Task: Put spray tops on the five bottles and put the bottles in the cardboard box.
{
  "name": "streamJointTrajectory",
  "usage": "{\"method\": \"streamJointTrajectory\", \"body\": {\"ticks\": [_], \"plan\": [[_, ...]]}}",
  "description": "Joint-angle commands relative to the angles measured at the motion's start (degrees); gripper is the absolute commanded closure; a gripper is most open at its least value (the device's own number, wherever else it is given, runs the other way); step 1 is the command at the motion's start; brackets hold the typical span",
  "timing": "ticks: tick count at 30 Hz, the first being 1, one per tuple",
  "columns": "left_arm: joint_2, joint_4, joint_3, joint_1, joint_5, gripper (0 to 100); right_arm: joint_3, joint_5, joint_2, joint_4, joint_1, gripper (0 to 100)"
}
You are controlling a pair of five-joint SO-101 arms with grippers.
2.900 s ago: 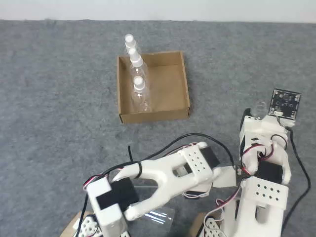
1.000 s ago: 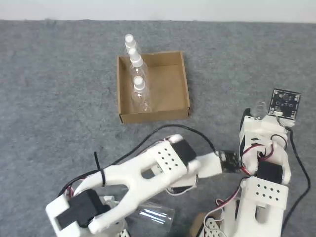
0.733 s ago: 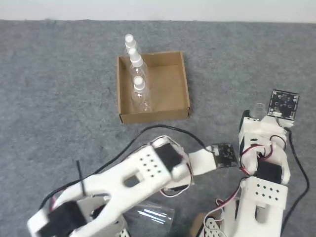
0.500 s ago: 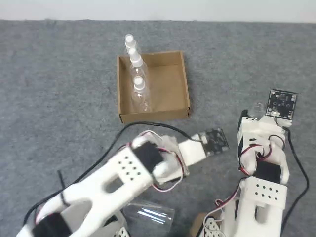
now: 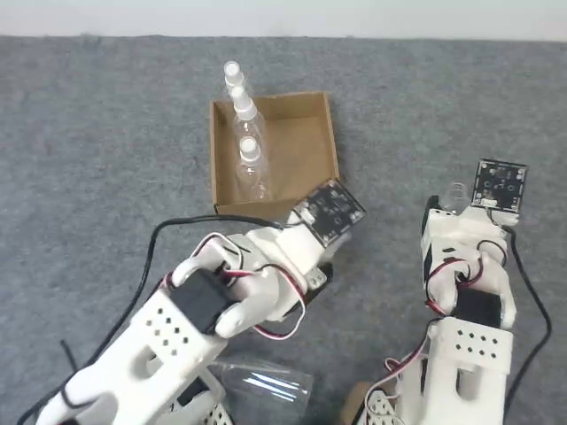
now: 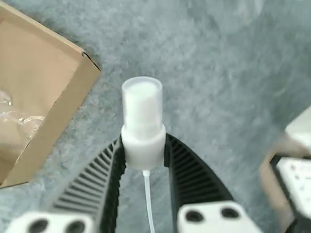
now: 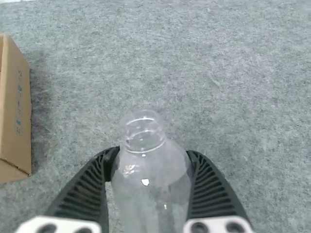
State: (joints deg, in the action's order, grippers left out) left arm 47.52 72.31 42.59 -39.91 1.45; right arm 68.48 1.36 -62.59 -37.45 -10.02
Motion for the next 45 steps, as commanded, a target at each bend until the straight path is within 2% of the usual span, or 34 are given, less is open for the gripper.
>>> {"method": "streamJointTrajectory", "body": {"ticks": [1,5,8,11,15,22,28,34,37,45], "plan": [[3.78,-3.25,-0.57,0.35,-7.91,99,-0.97,-0.62,-1.89,1.54,0.57,98.4],[5.89,-3.6,-0.48,0.35,-15.91,99,-0.97,-0.62,-1.89,1.54,0.92,98.3],[8.09,-3.69,-0.48,0.35,-18.73,99,-0.97,-0.88,-1.89,1.54,1.01,98.3],[11.08,-4.48,-0.22,0.35,-20.4,99,-1.14,-5.01,-1.98,1.54,2.86,98.3],[17.05,-9.05,4.7,0.62,-20.48,99,-0.53,-5.89,-5.14,1.27,5.05,98.3],[30.95,-20.13,15.43,7.56,-20.75,99,4.31,-5.89,-14.46,1.45,9.36,98.3],[41.67,-22.95,19.38,10.73,-20.92,99,8.09,-4.48,-21.93,1.45,12.88,98.3],[49.32,-26.81,22.81,17.85,-28.57,99,12.04,0.44,-28.79,1.54,17.45,98.5],[53.01,-28.31,24.57,20.48,-29.36,99,14.24,0.7,-32.75,1.54,18.59,98.5],[56.97,-34.81,29.85,21.8,-29.45,99,19.16,0.79,-41.8,1.54,22.55,98.6]]}}
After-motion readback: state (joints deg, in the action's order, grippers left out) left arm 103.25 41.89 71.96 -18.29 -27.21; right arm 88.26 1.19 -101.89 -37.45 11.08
